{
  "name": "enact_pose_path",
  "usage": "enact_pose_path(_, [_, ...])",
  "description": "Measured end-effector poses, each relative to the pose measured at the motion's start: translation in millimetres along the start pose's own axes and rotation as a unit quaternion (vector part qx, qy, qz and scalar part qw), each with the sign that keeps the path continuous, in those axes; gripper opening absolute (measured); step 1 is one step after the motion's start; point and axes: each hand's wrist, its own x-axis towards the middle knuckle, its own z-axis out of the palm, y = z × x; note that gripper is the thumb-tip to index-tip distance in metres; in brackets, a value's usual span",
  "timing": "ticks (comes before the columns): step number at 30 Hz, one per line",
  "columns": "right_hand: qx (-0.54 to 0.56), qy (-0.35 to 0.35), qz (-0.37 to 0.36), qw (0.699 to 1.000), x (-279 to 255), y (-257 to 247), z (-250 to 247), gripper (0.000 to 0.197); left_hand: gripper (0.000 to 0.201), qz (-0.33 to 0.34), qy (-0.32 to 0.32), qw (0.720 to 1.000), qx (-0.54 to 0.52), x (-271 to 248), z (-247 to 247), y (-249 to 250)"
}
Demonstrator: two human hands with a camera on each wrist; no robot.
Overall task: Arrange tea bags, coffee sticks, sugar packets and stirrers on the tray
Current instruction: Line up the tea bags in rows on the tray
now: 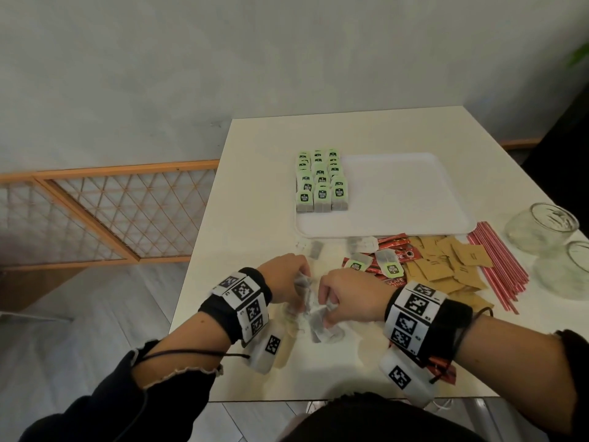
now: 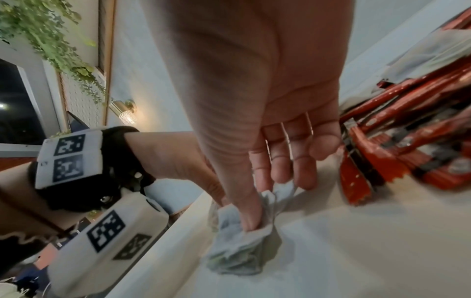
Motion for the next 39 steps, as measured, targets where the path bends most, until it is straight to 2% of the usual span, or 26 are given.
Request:
enact_pose_path(3, [0.006,-0.002,-0.009,1.0,0.2,-1.2,-0.1,0.036,0.04,0.011,-0.011,1.0,0.02,1.4,-1.3,2.9])
enact_pose_path(6, [0.006,0.0,-0.022,1.0,0.2,-1.3,0.0,0.036,0.023,-0.004,-0.021,0.997,0.069,1.8,-2.0,6.2])
enact_pose_path(10, [0.022,0.0,-0.015,1.0,0.6,-1.7,-0.8,0.029,0.036,-0.014,-0.014,0.996,0.088,1.8,-5.2,6.3])
enact_pose_path(15, [0.083,0.001,-0.012,0.997,-1.3,3.0,-3.0,0.019,0.023,-0.037,0.006,0.999,0.01,-1.1,-17.2,1.0])
enact_pose_path(18, [0.136,0.019,-0.001,0.99,-5.0,9.2,-11.0,0.021,0.024,-0.05,0.047,0.992,-0.106,-1.4,-25.1,-7.5])
enact_pose_path(21, [0.177,0.053,0.012,0.983,-9.2,15.4,-25.2,0.021,0.024,-0.052,0.099,0.96,-0.258,-2.8,-26.3,-13.2])
enact_pose_path(25, [0.295,0.086,-0.017,0.951,-11.5,19.8,-52.6,0.021,0.019,-0.046,0.135,0.917,-0.372,1.0,-25.4,-5.9])
enact_pose_path(29, [0.348,0.132,-0.037,0.927,-4.8,22.1,-72.8,0.018,0.022,-0.051,0.117,0.875,-0.468,7.9,-28.5,12.5])
enact_pose_path(35, [0.294,0.189,-0.028,0.937,7.1,34.7,-85.8,0.017,0.03,0.007,0.054,0.831,-0.554,9.3,-40.9,27.0])
enact_pose_path(39, [0.272,0.197,-0.035,0.941,5.5,37.0,-94.1,0.016,0.03,0.006,0.038,0.799,-0.601,14.3,-44.1,35.9])
